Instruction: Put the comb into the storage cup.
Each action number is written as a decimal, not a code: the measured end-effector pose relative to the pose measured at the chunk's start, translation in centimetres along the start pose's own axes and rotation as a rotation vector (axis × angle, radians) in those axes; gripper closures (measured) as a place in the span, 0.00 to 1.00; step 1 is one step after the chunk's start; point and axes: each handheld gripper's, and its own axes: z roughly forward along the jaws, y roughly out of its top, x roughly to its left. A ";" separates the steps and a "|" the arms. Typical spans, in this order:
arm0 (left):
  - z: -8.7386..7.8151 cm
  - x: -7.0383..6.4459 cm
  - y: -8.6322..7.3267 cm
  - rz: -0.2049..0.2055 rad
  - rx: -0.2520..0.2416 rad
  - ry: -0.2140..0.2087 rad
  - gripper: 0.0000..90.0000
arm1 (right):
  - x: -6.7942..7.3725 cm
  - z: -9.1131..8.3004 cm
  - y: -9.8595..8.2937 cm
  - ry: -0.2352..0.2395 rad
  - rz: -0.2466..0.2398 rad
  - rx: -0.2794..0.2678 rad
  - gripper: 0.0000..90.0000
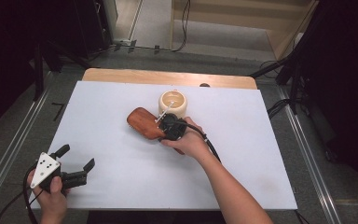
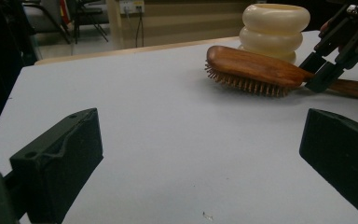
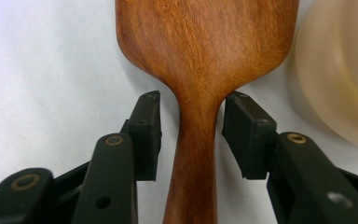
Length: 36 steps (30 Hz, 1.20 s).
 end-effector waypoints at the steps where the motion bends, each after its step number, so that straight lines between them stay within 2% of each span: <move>1: 0.0 0.0 0.0 0.000 0.000 0.000 0.00 | -0.1 0.2 0.1 0.002 -0.007 0.000 0.64; 4: 0.0 0.0 0.0 0.000 0.000 0.000 0.00 | 0.0 0.4 0.1 -0.002 0.009 0.011 0.66; 6: 0.0 0.0 0.0 0.001 0.000 -0.001 0.00 | -0.1 0.7 0.2 -0.001 -0.002 0.006 0.67; 15: 0.0 0.0 0.0 0.004 0.004 -0.001 0.00 | 0.0 1.0 0.1 -0.005 0.006 0.004 0.68; 18: 0.0 0.0 0.0 0.004 0.006 0.000 0.00 | 0.2 1.0 0.2 -0.023 0.001 0.010 0.74; 20: 0.0 0.0 0.0 0.004 0.005 0.000 0.00 | 0.1 1.0 0.0 -0.015 -0.008 -0.005 0.77; 26: 0.0 0.0 0.0 0.000 0.001 -0.003 0.00 | -0.3 0.9 -0.5 0.004 -0.010 -0.038 0.78; 30: 0.0 0.0 0.0 0.002 0.001 -0.003 0.00 | -0.7 0.9 -1.0 0.033 0.005 -0.077 0.78; 36: 0.0 0.0 0.0 0.002 0.002 -0.002 0.00 | -0.5 1.0 -1.6 0.032 -0.002 -0.119 0.78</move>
